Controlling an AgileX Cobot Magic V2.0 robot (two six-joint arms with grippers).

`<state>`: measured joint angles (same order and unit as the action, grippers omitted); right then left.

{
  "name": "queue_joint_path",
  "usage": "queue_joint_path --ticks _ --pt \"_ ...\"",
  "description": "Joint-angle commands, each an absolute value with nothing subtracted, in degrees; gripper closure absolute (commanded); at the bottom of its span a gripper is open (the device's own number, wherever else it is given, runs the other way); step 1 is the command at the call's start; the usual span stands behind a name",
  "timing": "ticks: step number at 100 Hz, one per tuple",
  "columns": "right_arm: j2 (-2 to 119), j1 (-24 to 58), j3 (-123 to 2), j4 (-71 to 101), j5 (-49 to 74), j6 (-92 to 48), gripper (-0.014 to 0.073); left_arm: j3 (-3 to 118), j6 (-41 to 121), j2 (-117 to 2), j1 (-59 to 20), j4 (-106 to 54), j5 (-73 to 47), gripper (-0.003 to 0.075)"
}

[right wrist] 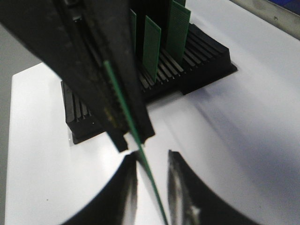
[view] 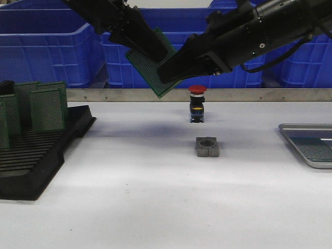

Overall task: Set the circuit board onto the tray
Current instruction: 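Pass the second board to the right gripper, then carry the second board with the right gripper and place it on the tray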

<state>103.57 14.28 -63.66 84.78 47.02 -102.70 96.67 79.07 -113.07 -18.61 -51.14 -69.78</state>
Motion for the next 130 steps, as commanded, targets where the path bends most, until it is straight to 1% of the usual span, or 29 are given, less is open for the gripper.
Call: queue_joint_path --ticks 1,3,12,17,20,22,23,25,28,29,30,32,36,37,39,43,44,48,66,80,97,121,130 --pt "101.2 14.3 -65.5 88.3 49.9 -103.1 0.0642 98.5 78.4 -109.4 -19.1 -55.3 -73.1 0.074" --pt "101.2 14.3 -65.5 88.3 50.1 -103.1 0.0671 98.5 78.4 -109.4 -19.1 -55.3 -73.1 0.074" --pt "101.2 14.3 -65.5 88.3 50.4 -103.1 0.0663 98.5 78.4 -109.4 -19.1 -55.3 -73.1 0.0734" --pt "101.2 14.3 -65.5 88.3 50.7 -103.1 0.0663 98.5 78.4 -109.4 -19.1 -55.3 -73.2 0.0699" --pt "101.2 14.3 -65.5 88.3 51.0 -103.1 0.0663 98.5 78.4 -109.4 -19.1 -55.5 -73.3 0.0662" --pt "101.2 14.3 -65.5 88.3 51.0 -103.0 0.0663 98.5 78.4 -109.4 -19.1 -55.7 -73.3 0.0613" --pt "101.2 14.3 -65.5 88.3 51.1 -103.0 0.0663 98.5 78.4 -109.4 -19.1 -55.9 -73.3 0.0613" --pt "101.2 14.3 -65.5 88.3 51.2 -102.9 0.0663 98.5 78.4 -109.4 -19.0 -56.2 -73.3 0.0554" --pt "101.2 14.3 -65.5 88.3 51.2 -102.6 0.0663 98.5 78.4 -109.4 -19.0 -56.8 -73.3 0.0486" --pt "101.2 14.3 -65.5 88.3 51.2 -102.5 0.0663 98.5 78.4 -109.4 -19.0 -56.9 -73.3 0.0451" --pt "101.2 14.3 -65.5 88.3 51.2 -102.3 0.0663 98.5 78.4 -109.4 -19.0 -56.9 -73.3 0.0451" --pt "101.2 14.3 -65.5 88.3 51.3 -102.0 0.0663 98.6 78.4 -109.4 -19.0 -57.2 -73.1 0.0381" --pt "101.2 14.3 -65.5 88.3 51.3 -101.3 0.0663 98.6 78.4 -109.4 -19.0 -57.5 -73.0 0.0282" --pt "101.2 14.3 -65.5 88.3 51.3 -101.1 0.0663 98.6 78.4 -109.4 -19.0 -57.5 -73.0 0.0282" --pt "101.2 14.3 -65.5 88.3 51.2 -100.4 0.0663 98.6 78.4 -109.4 -19.0 -57.5 -73.0 0.0224" --pt "101.2 14.3 -65.5 88.3 51.1 -98.6 0.0663 98.6 78.4 -109.4 -19.0 -57.7 -73.0 0.0158" --pt "101.2 14.3 -65.5 88.3 51.0 -98.2 0.0663 98.6 78.4 -109.4 -19.0 -57.7 -73.0 0.0158" --pt "101.2 14.1 -65.5 88.2 51.0 -95.9 0.0663 98.6 78.4 -109.4 -18.9 -57.7 -72.9 0.0116" --pt "101.2 11.0 -64.6 82.9 51.2 -83.8 0.0663 99.3 78.4 -109.4 -17.6 -57.7 -72.8 0.0113" --pt "101.2 6.5 -62.5 78.7 51.2 -79.2 0.0663 99.8 78.4 -109.4 -15.9 -58.1 -72.9 0.0113" --pt "101.2 -1.0 -60.0 78.7 50.6 -78.3 0.0663 99.8 78.4 -109.4 -15.1 -58.1 -72.9 0.0113" --pt "101.2 -13.5 -56.9 78.7 46.4 -78.3 0.0663 99.8 78.4 -109.4 -15.1 -58.1 -72.9 0.0113" --pt "101.2 -16.8 -55.2 78.7 43.5 -78.3 0.0663 99.8 78.4 -109.4 -15.1 -58.1 -72.9 0.0113"
